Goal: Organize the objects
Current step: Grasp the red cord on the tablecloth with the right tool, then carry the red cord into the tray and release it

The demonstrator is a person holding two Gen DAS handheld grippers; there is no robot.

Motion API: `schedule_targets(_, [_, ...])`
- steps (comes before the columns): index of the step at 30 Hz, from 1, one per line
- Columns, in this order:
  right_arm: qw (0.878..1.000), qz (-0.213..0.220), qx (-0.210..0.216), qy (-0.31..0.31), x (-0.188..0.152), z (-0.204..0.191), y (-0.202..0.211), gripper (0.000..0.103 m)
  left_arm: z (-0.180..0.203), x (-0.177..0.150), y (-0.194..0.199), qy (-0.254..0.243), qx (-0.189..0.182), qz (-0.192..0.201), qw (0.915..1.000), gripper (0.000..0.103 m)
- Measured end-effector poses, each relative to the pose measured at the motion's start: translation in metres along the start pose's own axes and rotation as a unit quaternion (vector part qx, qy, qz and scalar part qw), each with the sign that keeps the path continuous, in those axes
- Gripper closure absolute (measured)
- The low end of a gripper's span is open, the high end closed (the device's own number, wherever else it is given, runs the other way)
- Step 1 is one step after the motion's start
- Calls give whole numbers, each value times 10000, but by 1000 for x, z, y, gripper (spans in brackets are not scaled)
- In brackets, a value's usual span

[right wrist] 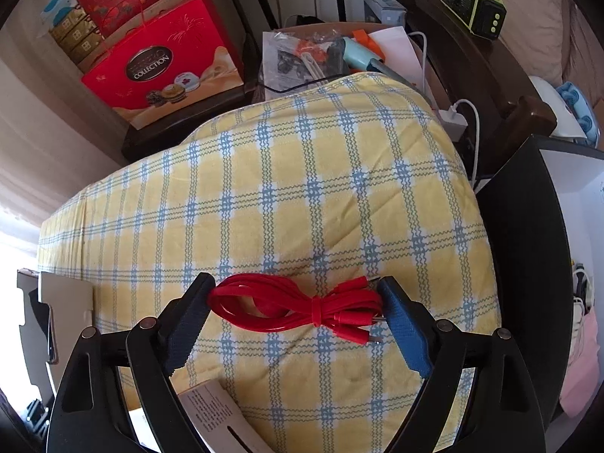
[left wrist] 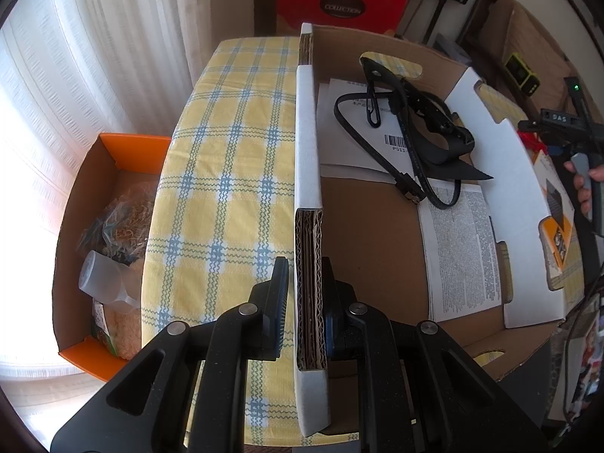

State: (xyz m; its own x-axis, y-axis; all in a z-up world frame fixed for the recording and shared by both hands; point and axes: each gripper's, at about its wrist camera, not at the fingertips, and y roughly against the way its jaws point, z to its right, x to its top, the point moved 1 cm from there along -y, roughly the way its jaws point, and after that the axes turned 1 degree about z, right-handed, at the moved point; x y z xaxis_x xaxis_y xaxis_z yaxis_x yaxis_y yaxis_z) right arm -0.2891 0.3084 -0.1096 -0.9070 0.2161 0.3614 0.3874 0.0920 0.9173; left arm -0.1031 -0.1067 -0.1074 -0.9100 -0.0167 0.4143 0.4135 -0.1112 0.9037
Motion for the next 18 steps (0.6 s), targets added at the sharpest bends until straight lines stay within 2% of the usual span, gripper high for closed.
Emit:
schedule_targets(5, [9999,47,-105,54,-1,-5,-2,18,-1,0,0,3,1,1,10000,88])
schedule_targets(11, [9997,7,191,-118,-1,-1,9,20,-2,1,0,7,-8,3,10000,88])
schedule_targets(18, [9996,142,259,26,5,-11,40,20,-1,2,-1,9,-20,13,10000,88])
